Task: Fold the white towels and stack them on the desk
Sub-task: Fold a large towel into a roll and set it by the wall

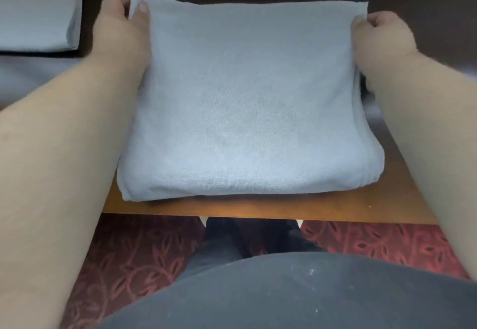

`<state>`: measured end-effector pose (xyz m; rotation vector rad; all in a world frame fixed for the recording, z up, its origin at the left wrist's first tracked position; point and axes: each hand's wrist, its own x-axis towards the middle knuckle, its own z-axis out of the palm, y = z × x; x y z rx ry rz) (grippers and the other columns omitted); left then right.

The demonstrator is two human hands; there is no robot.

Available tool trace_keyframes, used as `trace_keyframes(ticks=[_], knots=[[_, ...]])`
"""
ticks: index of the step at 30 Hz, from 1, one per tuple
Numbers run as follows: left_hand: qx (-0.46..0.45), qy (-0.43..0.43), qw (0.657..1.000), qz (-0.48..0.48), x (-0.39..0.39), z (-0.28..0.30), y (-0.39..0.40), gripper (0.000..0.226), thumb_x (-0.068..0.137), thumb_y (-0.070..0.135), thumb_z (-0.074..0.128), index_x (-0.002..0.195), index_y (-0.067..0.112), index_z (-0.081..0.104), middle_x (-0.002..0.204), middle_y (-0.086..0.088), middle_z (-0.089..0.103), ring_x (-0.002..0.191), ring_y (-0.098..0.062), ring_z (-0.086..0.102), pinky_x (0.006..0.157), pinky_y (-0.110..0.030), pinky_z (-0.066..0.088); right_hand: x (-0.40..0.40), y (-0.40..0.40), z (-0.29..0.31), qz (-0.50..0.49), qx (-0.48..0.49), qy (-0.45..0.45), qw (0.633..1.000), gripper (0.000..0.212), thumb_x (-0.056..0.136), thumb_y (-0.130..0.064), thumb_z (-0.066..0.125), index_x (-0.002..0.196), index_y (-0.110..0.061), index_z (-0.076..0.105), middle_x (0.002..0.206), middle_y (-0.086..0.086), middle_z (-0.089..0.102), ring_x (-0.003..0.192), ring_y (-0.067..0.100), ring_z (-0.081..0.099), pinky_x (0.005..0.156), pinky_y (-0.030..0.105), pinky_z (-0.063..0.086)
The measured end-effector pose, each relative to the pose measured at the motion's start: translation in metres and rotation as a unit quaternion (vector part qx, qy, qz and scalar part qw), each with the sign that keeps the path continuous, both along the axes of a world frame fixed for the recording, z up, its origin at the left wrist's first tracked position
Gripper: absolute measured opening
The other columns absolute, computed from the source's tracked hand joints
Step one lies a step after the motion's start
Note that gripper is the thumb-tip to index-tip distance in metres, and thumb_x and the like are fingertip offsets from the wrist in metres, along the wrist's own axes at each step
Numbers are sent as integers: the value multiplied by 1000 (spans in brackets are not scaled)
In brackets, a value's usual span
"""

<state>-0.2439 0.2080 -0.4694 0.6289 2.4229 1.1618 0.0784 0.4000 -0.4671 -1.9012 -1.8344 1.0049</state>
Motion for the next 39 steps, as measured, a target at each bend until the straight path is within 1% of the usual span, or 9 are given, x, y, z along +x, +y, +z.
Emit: trace_keyframes(ticks=[4, 7, 13, 19, 23, 27, 31, 35, 39], knots=[[-37, 8, 999, 23, 15, 9, -36, 61, 79, 63, 54, 136, 47, 41, 98, 26, 56, 83, 13, 54, 72, -14, 47, 32, -34, 26, 17, -96, -11, 995, 58, 73, -68, 56, 120, -33, 59, 109, -6, 66, 94, 19, 66, 75, 37, 59], [-107, -5, 994, 8, 37, 8, -95, 67, 76, 62, 58, 136, 47, 35, 94, 23, 57, 78, 2, 57, 65, -26, 46, 65, -88, 32, 33, -67, -80, 994, 44, 74, -67, 59, 101, -32, 55, 94, -10, 62, 80, 11, 61, 60, 26, 45], [-201, 3, 979, -38, 78, -2, -155, 52, 83, 61, 49, 120, 26, 57, 105, 6, 66, 89, -19, 60, 70, -33, 43, 86, -145, 28, 158, -58, -184, 968, 40, 83, -65, 57, 84, -25, 58, 83, -8, 59, 76, 16, 58, 63, 31, 40], [-132, 11, 991, 3, 92, 10, -150, 50, 85, 63, 43, 116, 25, 55, 106, 5, 63, 92, -20, 58, 77, -36, 44, 86, -157, 24, 63, 2, -73, 995, 29, 101, -37, 43, 87, -13, 50, 71, -3, 54, 62, 1, 51, 50, 19, 32], [-97, -18, 993, 66, 103, 9, -167, 46, 83, 65, 44, 115, 34, 54, 99, 18, 62, 83, 3, 57, 66, -18, 37, 90, -178, 22, -13, 12, 47, 999, 17, 97, -40, 50, 95, -24, 56, 68, -12, 58, 61, -8, 53, 51, 7, 36], [-82, -28, 991, 101, 117, 5, -185, 39, 86, 61, 45, 112, 34, 56, 94, 19, 62, 78, 14, 56, 61, -12, 36, 98, -193, 13, 33, 19, -14, 999, 30, 87, -57, 51, 83, -28, 57, 68, -11, 53, 70, 11, 57, 62, 28, 43], [-63, -28, 993, 92, 123, 6, -186, 31, 89, 56, 44, 116, 39, 48, 96, 27, 56, 80, 29, 48, 63, -7, 35, 97, -198, 11, 37, 67, -14, 997, 21, 89, -52, 55, 99, -36, 44, 87, -16, 55, 87, 14, 56, 76, 33, 42], [-76, -20, 996, 50, 118, 5, -191, 28, 89, 57, 43, 115, 51, 38, 98, 25, 56, 84, 13, 56, 65, -16, 37, 98, -204, 4, -18, 98, 39, 994, 13, 96, -39, 47, 104, -33, 39, 91, -18, 54, 84, -6, 54, 68, 11, 36], [-98, 7, 995, 2, 118, 2, -192, 33, 90, 53, 42, 119, 39, 35, 91, 23, 53, 76, 1, 56, 57, -26, 40, 100, -210, -4, -63, 71, 41, 995, 8, 100, -32, 43, 106, -29, 39, 89, -15, 53, 80, 6, 54, 74, 28, 36]])
